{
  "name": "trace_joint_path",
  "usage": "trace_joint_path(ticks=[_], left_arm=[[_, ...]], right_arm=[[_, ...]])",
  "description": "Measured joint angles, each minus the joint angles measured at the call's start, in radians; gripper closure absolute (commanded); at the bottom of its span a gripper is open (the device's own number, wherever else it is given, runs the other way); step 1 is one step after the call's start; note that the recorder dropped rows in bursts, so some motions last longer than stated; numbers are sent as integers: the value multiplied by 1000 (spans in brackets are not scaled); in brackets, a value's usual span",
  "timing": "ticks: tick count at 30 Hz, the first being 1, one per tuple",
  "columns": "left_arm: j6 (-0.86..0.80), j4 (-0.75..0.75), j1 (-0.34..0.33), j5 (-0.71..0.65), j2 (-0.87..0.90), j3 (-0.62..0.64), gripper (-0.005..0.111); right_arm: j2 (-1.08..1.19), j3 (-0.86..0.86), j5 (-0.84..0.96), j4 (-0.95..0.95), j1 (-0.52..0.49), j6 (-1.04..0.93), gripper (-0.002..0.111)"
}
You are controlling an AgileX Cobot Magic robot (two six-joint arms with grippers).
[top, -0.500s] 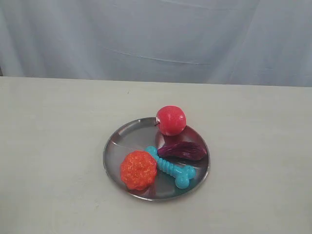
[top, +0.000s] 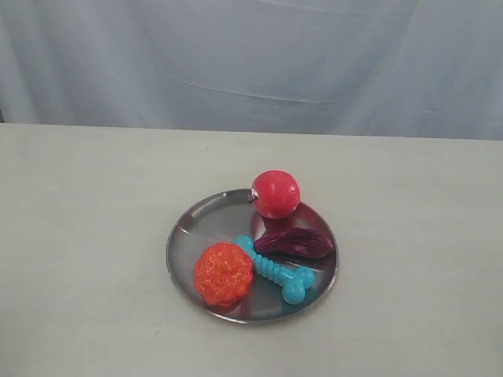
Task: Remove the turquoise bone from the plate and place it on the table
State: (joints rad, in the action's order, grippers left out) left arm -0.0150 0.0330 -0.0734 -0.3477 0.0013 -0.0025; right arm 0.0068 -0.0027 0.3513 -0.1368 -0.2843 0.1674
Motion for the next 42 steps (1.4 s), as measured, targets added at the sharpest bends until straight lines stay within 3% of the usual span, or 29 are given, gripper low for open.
trace_joint_path(ticks=[37,42], left_arm=[[0,0,0,0,0,0,107],[0,0,0,0,0,0,107]], right_arm=[[0,0,0,0,0,0,109],[0,0,-93,-18,0,-6,109]])
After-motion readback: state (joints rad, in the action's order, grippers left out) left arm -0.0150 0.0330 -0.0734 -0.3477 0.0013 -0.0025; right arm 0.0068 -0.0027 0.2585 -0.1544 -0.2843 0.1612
